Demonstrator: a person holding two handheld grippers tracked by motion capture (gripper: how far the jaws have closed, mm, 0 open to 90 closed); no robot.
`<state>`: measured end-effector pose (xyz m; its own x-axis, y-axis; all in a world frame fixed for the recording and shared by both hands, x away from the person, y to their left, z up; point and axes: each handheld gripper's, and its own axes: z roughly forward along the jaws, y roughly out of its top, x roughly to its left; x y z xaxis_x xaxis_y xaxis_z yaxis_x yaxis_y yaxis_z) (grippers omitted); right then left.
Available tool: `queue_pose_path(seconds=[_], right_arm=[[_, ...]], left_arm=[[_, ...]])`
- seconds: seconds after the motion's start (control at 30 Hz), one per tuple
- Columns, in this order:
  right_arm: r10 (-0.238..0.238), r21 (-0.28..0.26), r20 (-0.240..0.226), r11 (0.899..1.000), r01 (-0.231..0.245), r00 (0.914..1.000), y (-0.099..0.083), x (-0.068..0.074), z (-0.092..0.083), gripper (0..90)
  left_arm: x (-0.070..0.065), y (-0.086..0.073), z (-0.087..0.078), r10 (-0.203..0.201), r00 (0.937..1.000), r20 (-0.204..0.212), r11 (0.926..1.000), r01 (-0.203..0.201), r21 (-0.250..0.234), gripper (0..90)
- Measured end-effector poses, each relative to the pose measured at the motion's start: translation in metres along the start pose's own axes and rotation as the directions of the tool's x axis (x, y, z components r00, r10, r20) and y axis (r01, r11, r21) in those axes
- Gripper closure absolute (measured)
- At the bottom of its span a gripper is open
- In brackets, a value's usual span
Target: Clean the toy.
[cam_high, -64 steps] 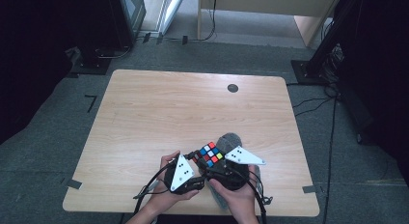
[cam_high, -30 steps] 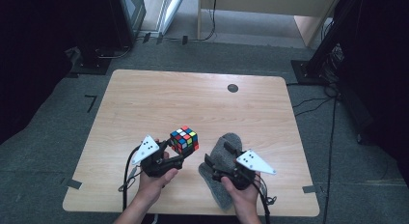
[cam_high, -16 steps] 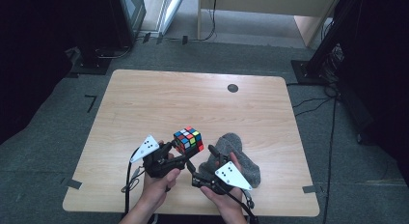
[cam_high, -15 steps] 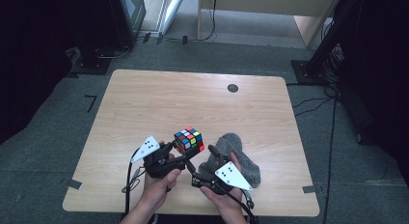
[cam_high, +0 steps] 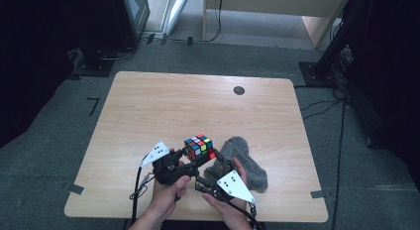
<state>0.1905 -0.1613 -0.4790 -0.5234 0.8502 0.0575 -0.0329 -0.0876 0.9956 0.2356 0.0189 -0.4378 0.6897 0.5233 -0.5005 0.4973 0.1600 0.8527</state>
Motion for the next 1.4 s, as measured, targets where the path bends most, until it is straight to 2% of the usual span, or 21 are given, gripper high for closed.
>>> queue_pose_path(seconds=[0.13, 0.23, 0.3, 0.4, 0.5, 0.63, 0.77, 0.87, 0.93, 1.0, 1.03, 1.1, 1.13, 1.2, 1.23, 1.27, 1.3, 1.33, 1.37, 1.4], right_arm=[[-0.047, -0.015, 0.013, 0.999, 0.047, 0.9988, -0.001, 0.002, -0.001, 30.1], [-0.048, -0.023, 0.008, 0.999, 0.048, 0.9988, -0.001, 0.0, -0.002, 33.5], [-0.044, -0.019, 0.0, 0.999, 0.044, 0.999, -0.001, -0.001, -0.002, 34.5], [-0.059, -0.002, 0.001, 0.998, 0.059, 0.9983, 0.0, -0.003, -0.003, 34.8], [-0.053, 0.017, -0.012, 0.998, 0.053, 0.9985, -0.001, -0.005, -0.004, 34.9], [-0.05, 0.045, -0.017, 0.998, 0.051, 0.9986, -0.001, -0.01, -0.004, 34.9], [-0.064, 0.104, -0.027, 0.992, 0.066, 0.9976, -0.001, -0.02, -0.005, 34.9], [-0.036, 0.135, -0.041, 0.99, 0.041, 0.9985, 0.0, -0.032, -0.005, 34.9], [-0.025, 0.155, -0.057, 0.987, 0.033, 0.9981, 0.003, -0.041, -0.006, 34.9], [-0.026, 0.18, -0.081, 0.983, 0.04, 0.9964, 0.009, -0.049, -0.008, 34.9], [-0.025, 0.195, -0.084, 0.98, 0.041, 0.9961, 0.012, -0.052, -0.01, 35.0], [-0.002, 0.225, -0.104, 0.974, 0.026, 0.9945, 0.019, -0.059, -0.012, 35.0], [0.017, 0.243, -0.11, 0.97, 0.01, 0.9938, 0.023, -0.062, -0.014, 34.9], [0.055, 0.282, -0.124, 0.959, -0.018, 0.9907, 0.03, -0.067, -0.016, 35.0], [0.071, 0.295, -0.123, 0.955, -0.032, 0.9899, 0.033, -0.068, -0.017, 35.0], [0.083, 0.304, -0.126, 0.952, -0.041, 0.9886, 0.035, -0.069, -0.017, 34.9], [0.098, 0.312, -0.128, 0.948, -0.054, 0.9869, 0.037, -0.07, -0.017, 34.9], [0.119, 0.323, -0.126, 0.944, -0.072, 0.9849, 0.038, -0.069, -0.017, 34.9], [0.129, 0.33, -0.125, 0.94, -0.082, 0.9837, 0.039, -0.069, -0.017, 34.9], [0.14, 0.341, -0.125, 0.936, -0.09, 0.9822, 0.039, -0.068, -0.017, 34.9]], left_arm=[[-0.001, -0.001, 0.001, -0.003, 0.9999, 0.014, 0.9999, 0.002, 0.01, 33.0], [0.004, 0.0, 0.002, -0.015, 0.9993, 0.035, 0.9996, 0.014, 0.025, 32.6], [0.005, 0.0, 0.003, -0.006, 0.9992, 0.04, 0.9996, 0.005, 0.029, 32.0], [0.004, 0.001, 0.003, 0.021, 0.9995, 0.025, 0.9994, -0.022, 0.025, 30.3], [0.005, 0.004, 0.0, 0.042, 0.9991, 0.01, 0.999, -0.042, 0.014, 28.2], [0.008, 0.01, -0.007, 0.07, 0.9975, -0.007, 0.9973, -0.07, -0.023, 26.1], [0.014, 0.017, -0.017, 0.145, 0.989, -0.029, 0.9871, -0.147, -0.063, 25.9], [0.022, 0.019, -0.025, 0.181, 0.9833, -0.02, 0.9787, -0.182, -0.094, 25.8], [0.027, 0.019, -0.027, 0.22, 0.975, -0.028, 0.9703, -0.222, -0.095, 25.7], [0.031, 0.017, -0.027, 0.259, 0.9653, -0.034, 0.9624, -0.261, -0.077, 25.7], [0.032, 0.015, -0.026, 0.28, 0.9592, -0.038, 0.9571, -0.282, -0.066, 25.7], [0.033, 0.011, -0.025, 0.346, 0.937, -0.049, 0.9373, -0.347, -0.028, 26.0], [0.032, 0.009, -0.023, 0.382, 0.9229, -0.051, 0.9239, -0.382, -0.007, 26.1], [0.027, 0.002, -0.018, 0.477, 0.8759, -0.07, 0.8787, -0.475, 0.047, 26.3], [0.024, -0.002, -0.015, 0.517, 0.8529, -0.071, 0.8554, -0.513, 0.072, 26.6], [0.02, -0.005, -0.012, 0.558, 0.8271, -0.069, 0.829, -0.551, 0.093, 26.6], [0.017, -0.009, -0.009, 0.589, 0.8055, -0.065, 0.8066, -0.581, 0.107, 26.6], [0.014, -0.012, -0.006, 0.611, 0.7889, -0.064, 0.7895, -0.602, 0.122, 26.6], [0.013, -0.015, -0.004, 0.625, 0.7778, -0.062, 0.7775, -0.614, 0.134, 26.5], [0.011, -0.018, -0.002, 0.642, 0.7642, -0.063, 0.7634, -0.629, 0.145, 26.3]])
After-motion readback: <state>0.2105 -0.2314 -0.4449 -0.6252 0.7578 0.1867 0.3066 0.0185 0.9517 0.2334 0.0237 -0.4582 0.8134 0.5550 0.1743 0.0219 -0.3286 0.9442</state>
